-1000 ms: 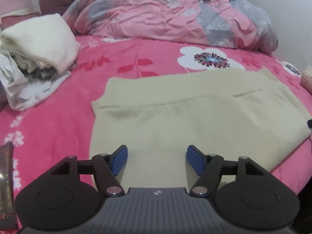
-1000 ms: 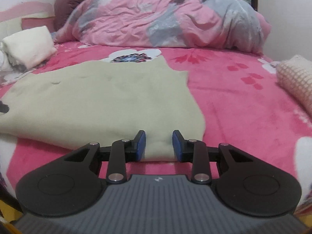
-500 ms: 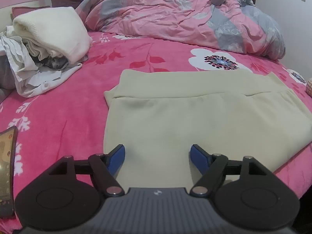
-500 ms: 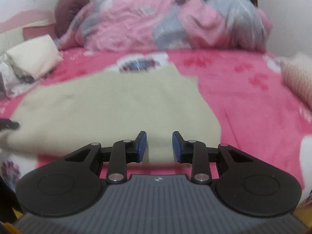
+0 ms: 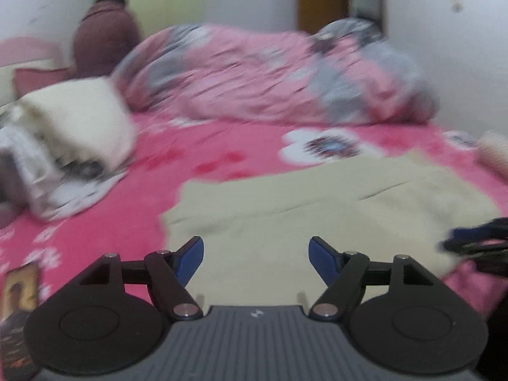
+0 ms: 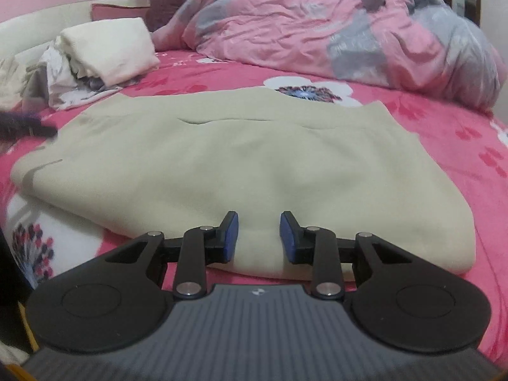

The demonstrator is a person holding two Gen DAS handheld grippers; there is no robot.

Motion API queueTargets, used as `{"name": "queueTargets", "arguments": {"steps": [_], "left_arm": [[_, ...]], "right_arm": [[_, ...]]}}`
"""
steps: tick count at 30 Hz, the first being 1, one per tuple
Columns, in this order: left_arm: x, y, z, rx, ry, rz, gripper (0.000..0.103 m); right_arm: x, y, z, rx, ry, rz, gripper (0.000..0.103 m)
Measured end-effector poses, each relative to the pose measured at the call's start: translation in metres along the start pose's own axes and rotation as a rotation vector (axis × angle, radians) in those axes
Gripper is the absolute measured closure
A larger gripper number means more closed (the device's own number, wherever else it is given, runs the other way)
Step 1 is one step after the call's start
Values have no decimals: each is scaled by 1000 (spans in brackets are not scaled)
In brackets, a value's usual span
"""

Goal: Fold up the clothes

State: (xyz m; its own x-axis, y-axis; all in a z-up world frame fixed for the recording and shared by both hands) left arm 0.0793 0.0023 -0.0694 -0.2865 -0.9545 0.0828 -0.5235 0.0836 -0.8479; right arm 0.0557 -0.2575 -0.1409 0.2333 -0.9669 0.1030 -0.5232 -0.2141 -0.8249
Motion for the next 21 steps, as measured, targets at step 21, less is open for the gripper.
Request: {"name": "queueTargets", "arguments": {"steps": [21], "left_arm": [[77, 51, 54, -75, 77, 106, 24]], "right_arm": [[-6, -29, -14, 23, -57, 74, 73]]}}
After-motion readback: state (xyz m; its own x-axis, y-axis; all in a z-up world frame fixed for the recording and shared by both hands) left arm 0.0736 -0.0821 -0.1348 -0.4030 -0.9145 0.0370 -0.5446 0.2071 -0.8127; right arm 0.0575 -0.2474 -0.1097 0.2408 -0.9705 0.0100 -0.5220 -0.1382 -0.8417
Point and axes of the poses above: each gripper's, at about its wrist camera, not at the fingertips, and z roughly the way its jaws point, x to its right, y to its underside, the point moved 7 cm from there along z, roughly the way its jaws point, and after that the axes turned 7 degrees about -z, right-handed, at the moved point
